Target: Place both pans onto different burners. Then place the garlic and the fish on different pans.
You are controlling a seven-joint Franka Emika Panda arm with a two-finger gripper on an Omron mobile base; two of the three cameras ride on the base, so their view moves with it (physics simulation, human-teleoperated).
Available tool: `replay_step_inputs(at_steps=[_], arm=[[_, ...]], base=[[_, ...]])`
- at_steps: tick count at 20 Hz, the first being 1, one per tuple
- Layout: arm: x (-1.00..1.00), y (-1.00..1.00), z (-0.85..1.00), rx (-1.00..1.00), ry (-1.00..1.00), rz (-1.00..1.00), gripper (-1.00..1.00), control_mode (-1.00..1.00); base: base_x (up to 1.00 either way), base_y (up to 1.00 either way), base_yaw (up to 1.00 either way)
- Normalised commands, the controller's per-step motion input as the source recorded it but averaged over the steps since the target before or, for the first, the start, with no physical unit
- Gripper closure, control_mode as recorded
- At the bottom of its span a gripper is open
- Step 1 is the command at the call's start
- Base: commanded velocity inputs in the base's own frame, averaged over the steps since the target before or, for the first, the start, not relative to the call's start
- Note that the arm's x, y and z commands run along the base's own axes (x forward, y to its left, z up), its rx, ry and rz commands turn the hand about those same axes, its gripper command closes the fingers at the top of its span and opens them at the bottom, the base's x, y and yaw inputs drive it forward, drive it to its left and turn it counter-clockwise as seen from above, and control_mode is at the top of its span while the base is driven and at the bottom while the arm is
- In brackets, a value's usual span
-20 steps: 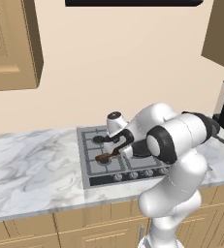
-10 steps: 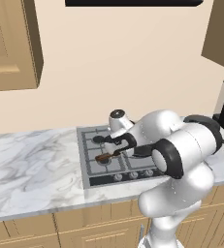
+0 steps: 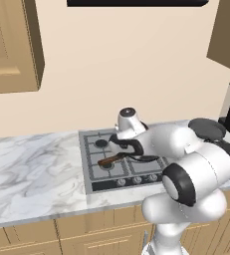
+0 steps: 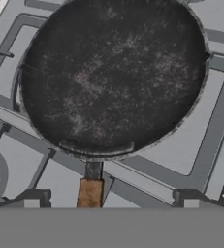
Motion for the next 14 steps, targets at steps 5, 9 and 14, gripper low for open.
replay_step_inputs(at_steps=[5, 9, 14], arm=[[-0.28, -0.28, 0.34, 0.0, 0.0, 0.03, -1.0, -1.0], [-0.25, -0.33, 0.31, -0.04, 0.0, 0.08, -1.0, -1.0], [-0.23, -0.32, 0.23, -0.06, 0.01, 0.11, -1.0, -1.0]], base=[[0.0, 0.0, 0.0], [0.0, 0.0, 0.0], [0.0, 0.0, 0.0]])
